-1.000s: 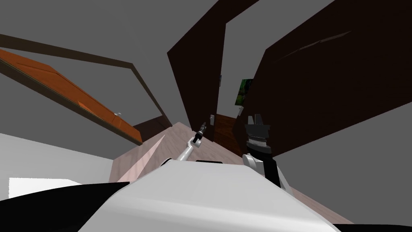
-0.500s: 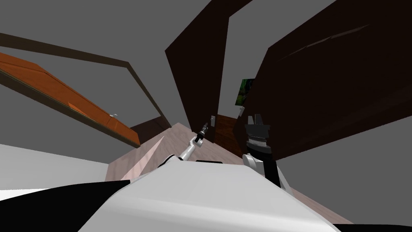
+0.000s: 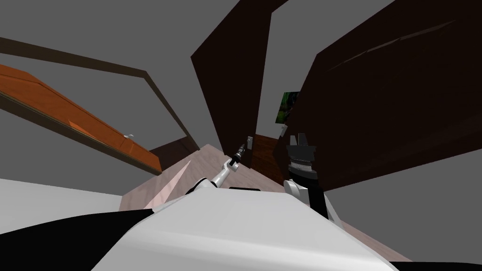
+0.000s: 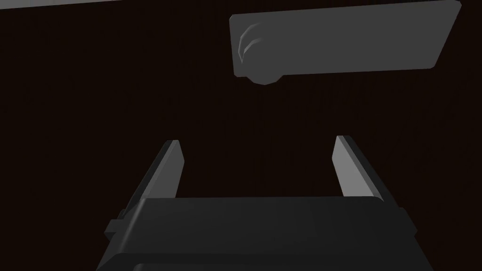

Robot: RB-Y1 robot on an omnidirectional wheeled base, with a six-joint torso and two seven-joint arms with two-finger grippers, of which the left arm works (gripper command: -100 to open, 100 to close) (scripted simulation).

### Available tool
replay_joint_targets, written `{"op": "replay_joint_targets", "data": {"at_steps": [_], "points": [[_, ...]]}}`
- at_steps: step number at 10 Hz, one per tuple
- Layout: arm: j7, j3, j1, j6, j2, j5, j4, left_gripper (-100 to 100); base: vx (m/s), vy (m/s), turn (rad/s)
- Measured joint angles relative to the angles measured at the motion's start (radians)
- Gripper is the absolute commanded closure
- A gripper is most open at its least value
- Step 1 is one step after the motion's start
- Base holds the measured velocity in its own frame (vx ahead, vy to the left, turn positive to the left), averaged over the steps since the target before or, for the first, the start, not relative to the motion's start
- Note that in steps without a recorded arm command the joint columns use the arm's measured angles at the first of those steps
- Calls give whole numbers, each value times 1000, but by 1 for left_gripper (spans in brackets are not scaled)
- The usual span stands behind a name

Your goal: Push the door open

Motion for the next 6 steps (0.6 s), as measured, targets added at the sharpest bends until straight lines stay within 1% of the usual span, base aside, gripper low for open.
{"op": "replay_joint_targets", "data": {"at_steps": [1,2,3,4,6], "points": [[2,0,-13,-3,-5,0,23,-100,18,8,-1],[2,0,-15,-5,-6,0,27,-100,110,-47,-36],[4,-1,-9,2,15,0,13,-100,167,-61,-15],[4,1,-9,1,28,1,16,-100,168,-98,-20],[-1,8,-17,-7,36,2,33,-100,163,-95,-17]]}}
